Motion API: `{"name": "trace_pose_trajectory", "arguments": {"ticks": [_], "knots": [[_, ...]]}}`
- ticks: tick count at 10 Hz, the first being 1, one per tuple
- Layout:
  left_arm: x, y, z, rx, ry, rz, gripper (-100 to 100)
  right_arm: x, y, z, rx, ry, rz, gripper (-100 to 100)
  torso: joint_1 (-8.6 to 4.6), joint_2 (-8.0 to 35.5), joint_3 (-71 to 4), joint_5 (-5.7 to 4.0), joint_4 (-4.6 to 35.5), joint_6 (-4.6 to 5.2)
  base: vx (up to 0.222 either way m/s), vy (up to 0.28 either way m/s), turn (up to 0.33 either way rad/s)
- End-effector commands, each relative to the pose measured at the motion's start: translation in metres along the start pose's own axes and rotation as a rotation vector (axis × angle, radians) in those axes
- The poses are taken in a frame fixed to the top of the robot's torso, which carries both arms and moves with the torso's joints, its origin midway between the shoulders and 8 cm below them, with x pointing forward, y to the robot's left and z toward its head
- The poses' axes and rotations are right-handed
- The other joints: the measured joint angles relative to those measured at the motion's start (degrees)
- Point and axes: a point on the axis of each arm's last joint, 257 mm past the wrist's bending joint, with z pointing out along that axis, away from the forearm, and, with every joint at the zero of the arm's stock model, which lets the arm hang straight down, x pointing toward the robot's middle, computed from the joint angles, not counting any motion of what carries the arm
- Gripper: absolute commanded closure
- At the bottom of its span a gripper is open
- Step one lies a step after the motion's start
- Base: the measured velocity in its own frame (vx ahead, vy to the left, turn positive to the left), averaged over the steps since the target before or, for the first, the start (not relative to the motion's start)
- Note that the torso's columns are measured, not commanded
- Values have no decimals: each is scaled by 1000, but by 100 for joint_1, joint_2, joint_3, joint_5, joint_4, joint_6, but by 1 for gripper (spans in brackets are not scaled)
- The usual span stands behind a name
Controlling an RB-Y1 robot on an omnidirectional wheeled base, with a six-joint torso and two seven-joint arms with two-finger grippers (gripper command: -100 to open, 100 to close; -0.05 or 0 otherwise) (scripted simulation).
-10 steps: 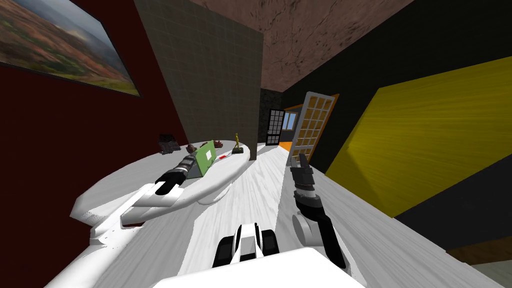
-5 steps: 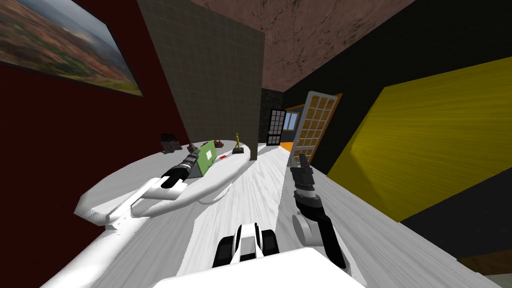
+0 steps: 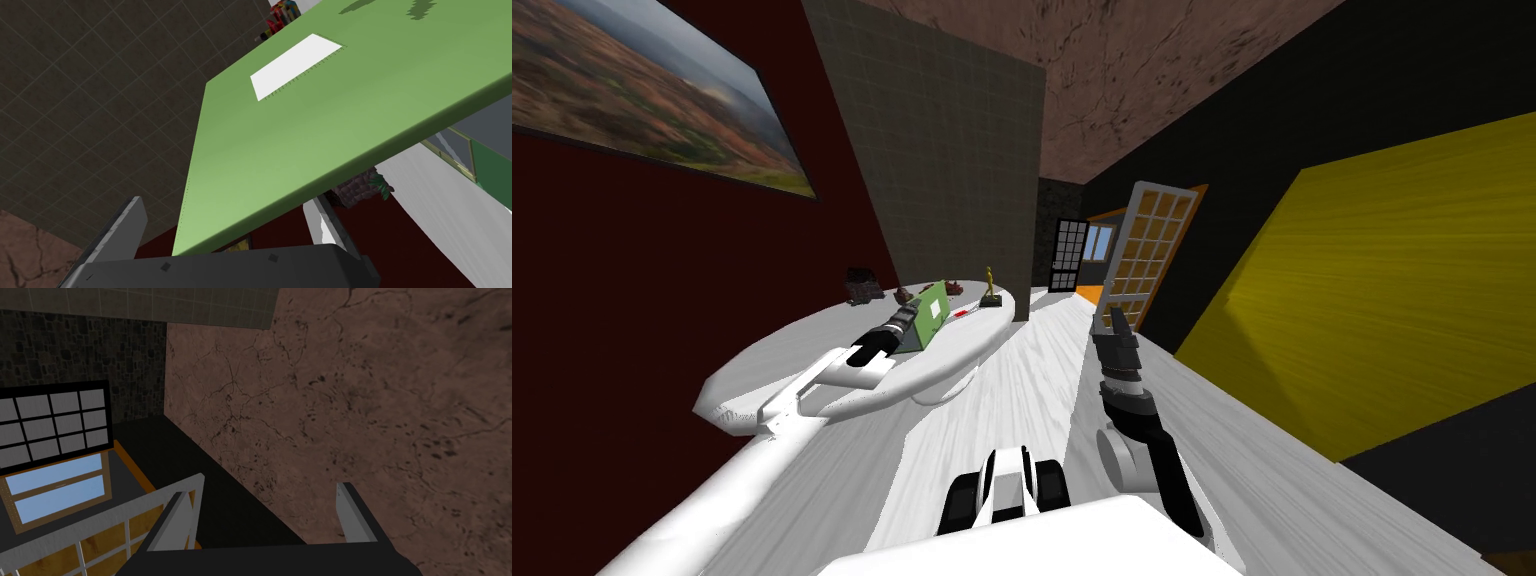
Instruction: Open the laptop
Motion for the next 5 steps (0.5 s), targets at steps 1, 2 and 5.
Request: {"name": "trace_pose_trajectory", "arguments": {"ticks": [1,2,5], "knots": [[19,-13,16,35,53,-7,-100,0,0,0,0,0,0,0,-6,1,0,-4,3,-9,-5,-45,147],[19,-1,18,12,52,-5,-100,0,0,0,0,0,0,0,-10,5,3,-6,4,-7,6,-27,8],[35,-13,34,40,95,-8,-100,0,0,0,0,0,0,0,-9,5,2,-5,5,-11,-1,-35,104]]}}
